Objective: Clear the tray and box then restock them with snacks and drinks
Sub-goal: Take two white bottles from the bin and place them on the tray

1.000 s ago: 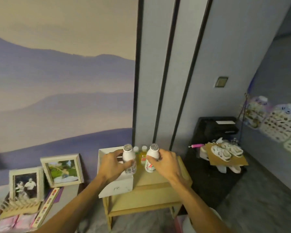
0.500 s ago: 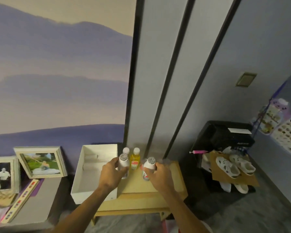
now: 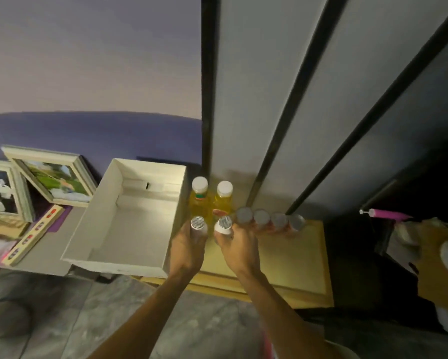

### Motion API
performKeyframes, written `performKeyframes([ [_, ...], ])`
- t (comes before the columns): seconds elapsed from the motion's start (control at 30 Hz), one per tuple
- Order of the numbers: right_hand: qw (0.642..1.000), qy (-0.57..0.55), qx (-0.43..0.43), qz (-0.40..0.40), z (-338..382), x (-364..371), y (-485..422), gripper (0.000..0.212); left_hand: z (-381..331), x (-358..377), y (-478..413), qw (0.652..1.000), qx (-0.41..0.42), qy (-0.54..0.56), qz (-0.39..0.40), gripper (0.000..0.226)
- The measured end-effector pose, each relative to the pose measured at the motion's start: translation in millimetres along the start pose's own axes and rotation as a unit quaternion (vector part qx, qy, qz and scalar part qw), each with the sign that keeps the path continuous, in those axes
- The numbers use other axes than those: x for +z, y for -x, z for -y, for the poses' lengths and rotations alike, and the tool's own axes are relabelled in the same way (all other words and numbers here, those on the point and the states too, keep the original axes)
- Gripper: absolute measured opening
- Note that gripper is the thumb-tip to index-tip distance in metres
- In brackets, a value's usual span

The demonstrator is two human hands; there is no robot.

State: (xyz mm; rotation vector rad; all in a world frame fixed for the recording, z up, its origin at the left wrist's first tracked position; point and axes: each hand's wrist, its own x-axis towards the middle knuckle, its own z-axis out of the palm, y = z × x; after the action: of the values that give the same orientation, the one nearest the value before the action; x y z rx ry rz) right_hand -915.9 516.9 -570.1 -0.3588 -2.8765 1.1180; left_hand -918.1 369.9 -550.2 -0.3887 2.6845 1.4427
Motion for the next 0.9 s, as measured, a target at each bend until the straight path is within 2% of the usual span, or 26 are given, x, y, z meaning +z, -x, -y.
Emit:
performKeyframes([
  [0.2,0.999,-0.015,0.036,-0.033,-16,41,-2,0.04,27,22,-29,0.998,-0.031,-0.05,0.014,0.024],
  [0.33,0.996,-0.019,0.055,-0.063,-9,46,1,0.041,32,30,-33,0.998,-0.047,-0.03,-0.002,0.029],
  [0.43,0.996,-0.019,0.066,-0.052,-5,46,2,0.045,40,33,-36,0.998,-0.049,-0.03,0.014,0.029],
  [0.57,0.998,-0.016,0.061,-0.021,-3,35,8,0.057,23,20,-34,0.997,-0.035,-0.057,0.044,0.044],
  [0.67,0.999,-0.018,0.033,-0.037,5,7,15,0.063,0,-2,-27,0.999,0.017,-0.032,0.029,0.063],
  [0.73,0.999,0.0,0.019,-0.051,13,-22,16,0.068,-15,-24,-23,0.996,0.076,-0.045,0.029,0.067],
  [0.83,0.997,0.044,-0.009,-0.064,34,-75,10,0.083,-47,-68,-21,0.984,0.141,-0.101,0.035,0.071],
  [0.9,0.995,0.081,-0.031,-0.046,58,-115,5,0.099,-70,-102,-22,0.973,0.164,-0.155,0.04,0.083],
])
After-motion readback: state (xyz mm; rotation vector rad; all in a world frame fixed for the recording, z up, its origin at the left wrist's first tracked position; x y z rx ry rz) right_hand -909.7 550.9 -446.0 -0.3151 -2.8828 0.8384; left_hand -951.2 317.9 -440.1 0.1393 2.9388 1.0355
